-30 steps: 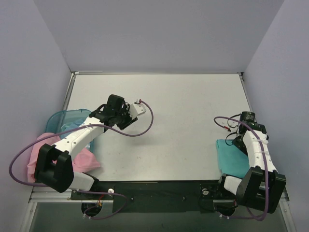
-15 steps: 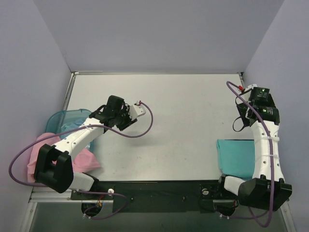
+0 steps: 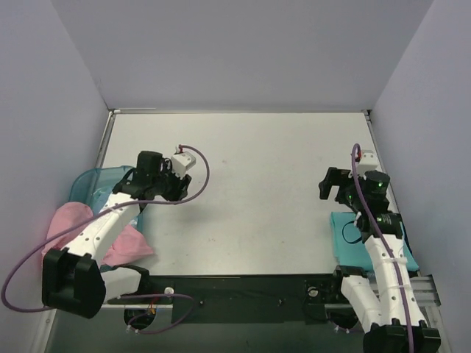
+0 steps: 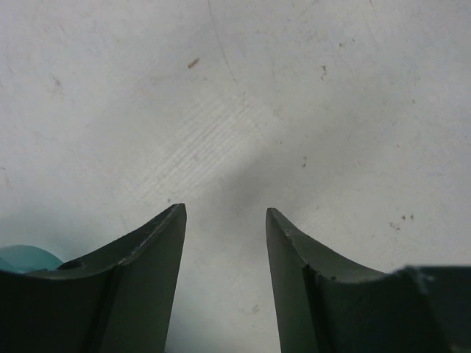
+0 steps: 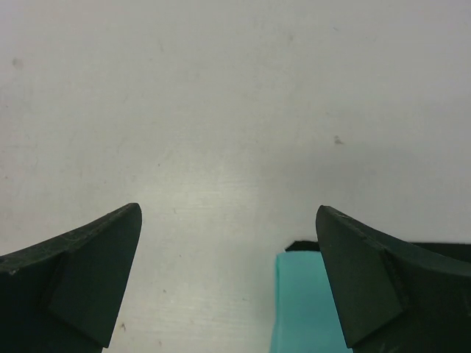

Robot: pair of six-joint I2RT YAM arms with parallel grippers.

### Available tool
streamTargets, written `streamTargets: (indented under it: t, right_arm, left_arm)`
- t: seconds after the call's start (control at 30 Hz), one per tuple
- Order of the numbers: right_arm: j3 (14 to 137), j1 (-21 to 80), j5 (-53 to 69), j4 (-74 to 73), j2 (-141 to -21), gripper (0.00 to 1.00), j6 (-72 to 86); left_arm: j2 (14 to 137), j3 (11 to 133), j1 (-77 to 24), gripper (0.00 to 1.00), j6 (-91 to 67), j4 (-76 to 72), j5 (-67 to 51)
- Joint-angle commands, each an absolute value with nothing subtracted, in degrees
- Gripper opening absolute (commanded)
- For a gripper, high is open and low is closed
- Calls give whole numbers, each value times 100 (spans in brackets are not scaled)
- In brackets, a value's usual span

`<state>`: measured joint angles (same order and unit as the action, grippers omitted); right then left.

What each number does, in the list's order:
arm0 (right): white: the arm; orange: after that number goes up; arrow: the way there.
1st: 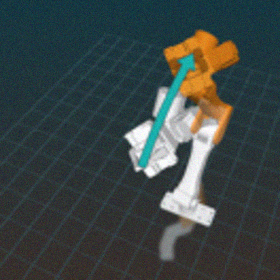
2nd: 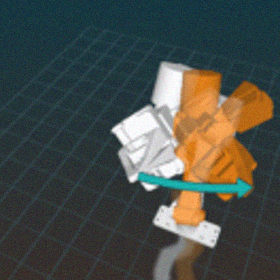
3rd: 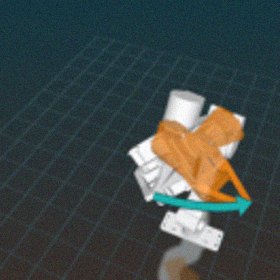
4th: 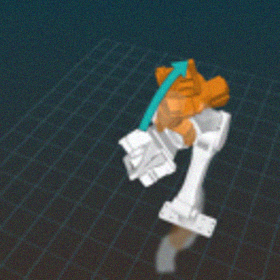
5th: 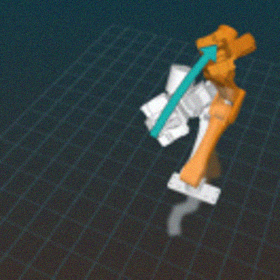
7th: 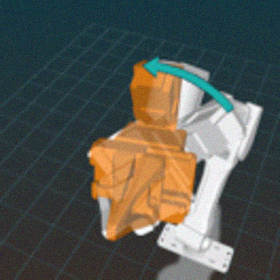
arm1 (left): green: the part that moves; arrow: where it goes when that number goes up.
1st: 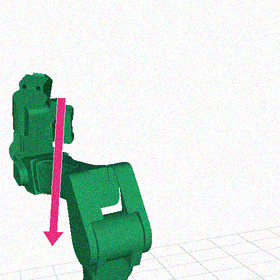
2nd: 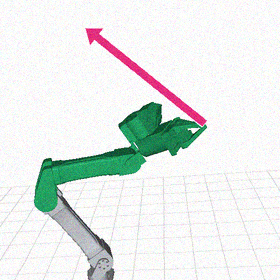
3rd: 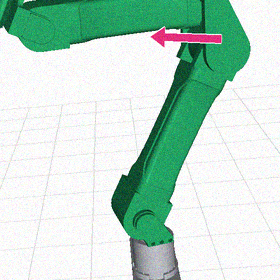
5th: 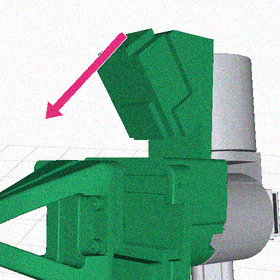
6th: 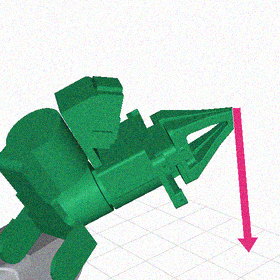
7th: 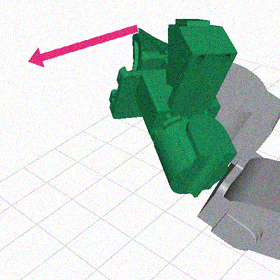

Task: Fold and stack the t-shirts
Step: Put the neatly folded tshirt into the corner of the board with the right arm

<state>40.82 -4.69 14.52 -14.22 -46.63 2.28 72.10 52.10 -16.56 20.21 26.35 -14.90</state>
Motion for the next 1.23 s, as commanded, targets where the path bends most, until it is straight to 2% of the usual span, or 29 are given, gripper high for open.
streamTargets:
  t: [0.0,0.13,0.3,0.5,0.53,0.6,0.63,1.2]
  right_arm:
    - [3078,-247,1969,1281,-4439,100,975]
    - [2234,-114,1820,2021,-4342,100,906]
    - [1277,-26,1459,2644,-4175,100,888]
    - [985,-35,1239,2856,-3990,100,791]
    - [993,-35,1257,2856,-4042,100,791]
    - [1037,-35,1266,2795,-4087,100,782]
    - [1020,-35,1240,2838,-4078,100,782]
    - [923,-35,976,2769,-3999,100,765]
  left_arm:
    - [6347,4475,-1486,60,1223,2199,-1839]
    - [6135,3965,-1442,62,36,1328,-601]
    - [6004,3596,-1012,63,-721,1266,-404]
    - [5643,3199,-467,64,-1001,1134,-403]
    - [5608,3121,-396,66,-1028,1021,-474]
    - [5529,3033,-176,85,-1037,880,-658]
    - [5476,3006,-71,89,-1072,853,-729]
    - [5370,2918,176,93,-1055,765,-844]
